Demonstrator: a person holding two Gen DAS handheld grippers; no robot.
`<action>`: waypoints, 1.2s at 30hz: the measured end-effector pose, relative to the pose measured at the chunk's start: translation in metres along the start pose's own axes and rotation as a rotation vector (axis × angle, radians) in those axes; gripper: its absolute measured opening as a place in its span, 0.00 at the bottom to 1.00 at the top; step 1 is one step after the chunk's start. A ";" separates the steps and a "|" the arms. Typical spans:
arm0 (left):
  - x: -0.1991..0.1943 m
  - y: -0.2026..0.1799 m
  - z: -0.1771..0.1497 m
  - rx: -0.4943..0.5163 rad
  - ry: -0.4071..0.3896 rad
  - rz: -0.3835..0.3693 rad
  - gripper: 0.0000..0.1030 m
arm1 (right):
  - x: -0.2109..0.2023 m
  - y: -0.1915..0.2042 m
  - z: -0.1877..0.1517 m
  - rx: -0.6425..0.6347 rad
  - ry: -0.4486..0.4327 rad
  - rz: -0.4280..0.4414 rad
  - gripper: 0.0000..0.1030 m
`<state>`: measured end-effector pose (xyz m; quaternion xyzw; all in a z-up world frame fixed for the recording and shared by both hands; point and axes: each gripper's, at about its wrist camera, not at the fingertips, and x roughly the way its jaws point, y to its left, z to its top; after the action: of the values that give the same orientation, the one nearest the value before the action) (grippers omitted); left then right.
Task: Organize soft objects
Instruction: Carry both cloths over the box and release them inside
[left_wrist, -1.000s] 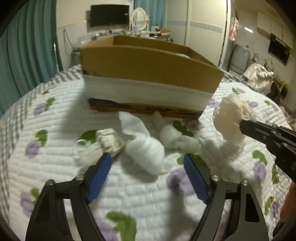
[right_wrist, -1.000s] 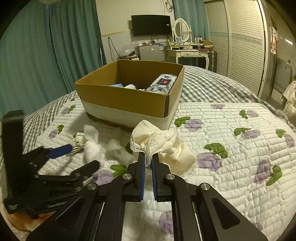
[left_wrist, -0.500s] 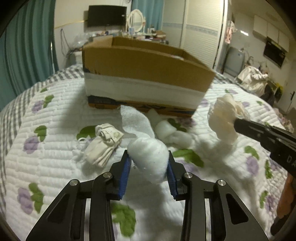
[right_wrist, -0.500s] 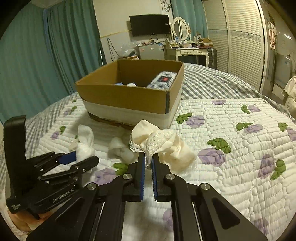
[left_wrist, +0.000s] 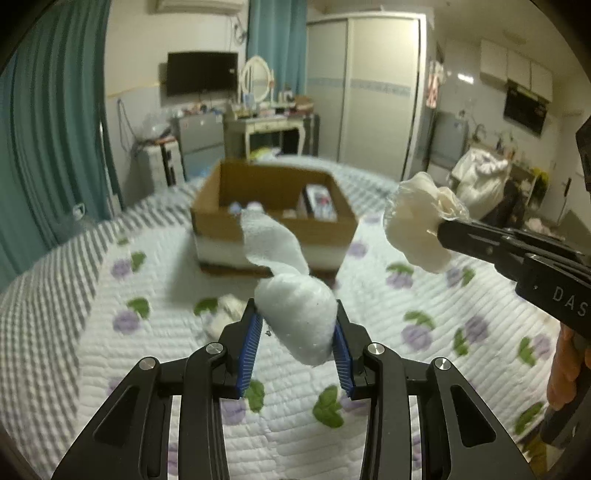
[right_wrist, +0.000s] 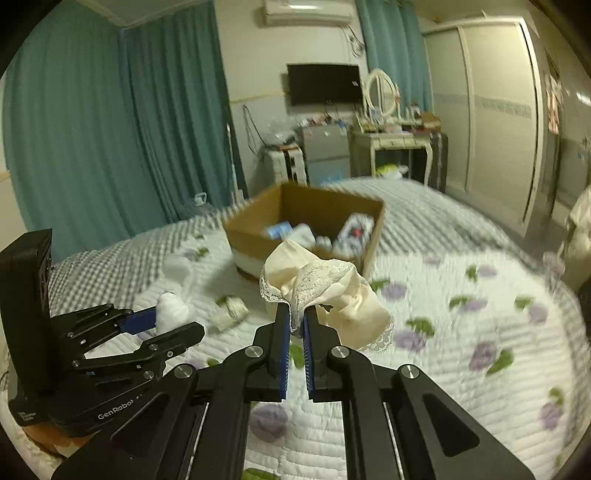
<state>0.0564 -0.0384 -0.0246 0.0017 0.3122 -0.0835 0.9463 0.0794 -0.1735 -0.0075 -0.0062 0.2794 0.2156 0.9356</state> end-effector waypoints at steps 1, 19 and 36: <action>-0.006 0.002 0.009 -0.005 -0.016 -0.002 0.34 | -0.008 0.004 0.011 -0.018 -0.011 0.006 0.06; 0.048 0.034 0.130 0.031 -0.149 0.095 0.34 | 0.049 0.017 0.153 -0.200 -0.122 0.049 0.06; 0.192 0.042 0.113 0.092 -0.016 0.129 0.36 | 0.234 -0.055 0.131 -0.098 0.038 0.056 0.06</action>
<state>0.2820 -0.0334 -0.0491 0.0643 0.2995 -0.0366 0.9512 0.3453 -0.1122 -0.0255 -0.0484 0.2863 0.2549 0.9223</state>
